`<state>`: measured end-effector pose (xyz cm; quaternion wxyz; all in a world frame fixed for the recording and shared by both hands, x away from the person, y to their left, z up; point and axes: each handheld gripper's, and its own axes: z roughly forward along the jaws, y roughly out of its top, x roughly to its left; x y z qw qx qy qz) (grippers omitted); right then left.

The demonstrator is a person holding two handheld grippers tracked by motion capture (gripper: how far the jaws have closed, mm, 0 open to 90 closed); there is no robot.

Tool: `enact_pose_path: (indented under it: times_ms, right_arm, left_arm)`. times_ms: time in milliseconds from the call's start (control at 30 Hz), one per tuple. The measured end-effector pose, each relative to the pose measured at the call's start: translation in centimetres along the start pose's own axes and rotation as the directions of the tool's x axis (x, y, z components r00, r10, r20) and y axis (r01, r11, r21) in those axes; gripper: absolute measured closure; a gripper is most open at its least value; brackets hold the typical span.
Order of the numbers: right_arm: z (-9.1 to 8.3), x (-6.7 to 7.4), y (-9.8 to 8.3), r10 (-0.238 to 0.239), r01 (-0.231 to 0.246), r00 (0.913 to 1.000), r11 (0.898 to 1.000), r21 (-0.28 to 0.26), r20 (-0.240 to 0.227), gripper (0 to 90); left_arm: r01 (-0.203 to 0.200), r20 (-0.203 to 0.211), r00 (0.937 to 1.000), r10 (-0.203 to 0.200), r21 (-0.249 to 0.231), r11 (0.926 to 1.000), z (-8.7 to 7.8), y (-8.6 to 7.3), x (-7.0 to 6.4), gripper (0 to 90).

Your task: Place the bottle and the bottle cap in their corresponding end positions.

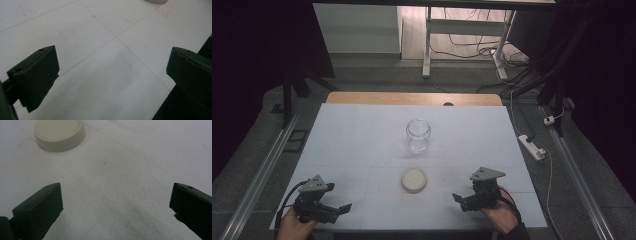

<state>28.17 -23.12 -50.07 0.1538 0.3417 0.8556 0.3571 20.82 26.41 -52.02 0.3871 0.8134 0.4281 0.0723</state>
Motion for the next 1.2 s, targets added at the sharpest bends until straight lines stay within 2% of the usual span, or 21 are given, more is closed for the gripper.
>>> enact_pose_path:
  times_ms: [367,700,1000,1200]
  right_arm:
    - [-2.5,-0.9,-2.3,0.076,-0.076,0.9963,0.997,-0.015,0.040,0.0]
    - [-3.8,-1.1,-3.8,0.108,-0.109,0.9914,0.994,0.002,0.073,0.0]
    - [-5.3,-1.4,-4.7,0.160,-0.158,0.9821,0.987,-0.026,0.100,0.0]
    - [-5.4,-1.5,-4.9,0.166,-0.165,0.9803,0.986,-0.017,0.107,0.0]
  left_arm:
    - [0.029,-0.020,0.9994,-0.029,-0.013,0.9995,-0.9,-1.3,0.2,0.0]
    - [0.047,-0.025,0.9986,-0.047,-0.025,0.9986,-1.6,-2.1,0.3,0.0]
    - [0.057,-0.052,0.9970,-0.058,-0.010,0.9983,-2.0,-2.5,0.2,0.0]
    - [0.066,-0.043,0.9969,-0.066,-0.003,0.9978,-2.0,-2.5,0.3,0.0]
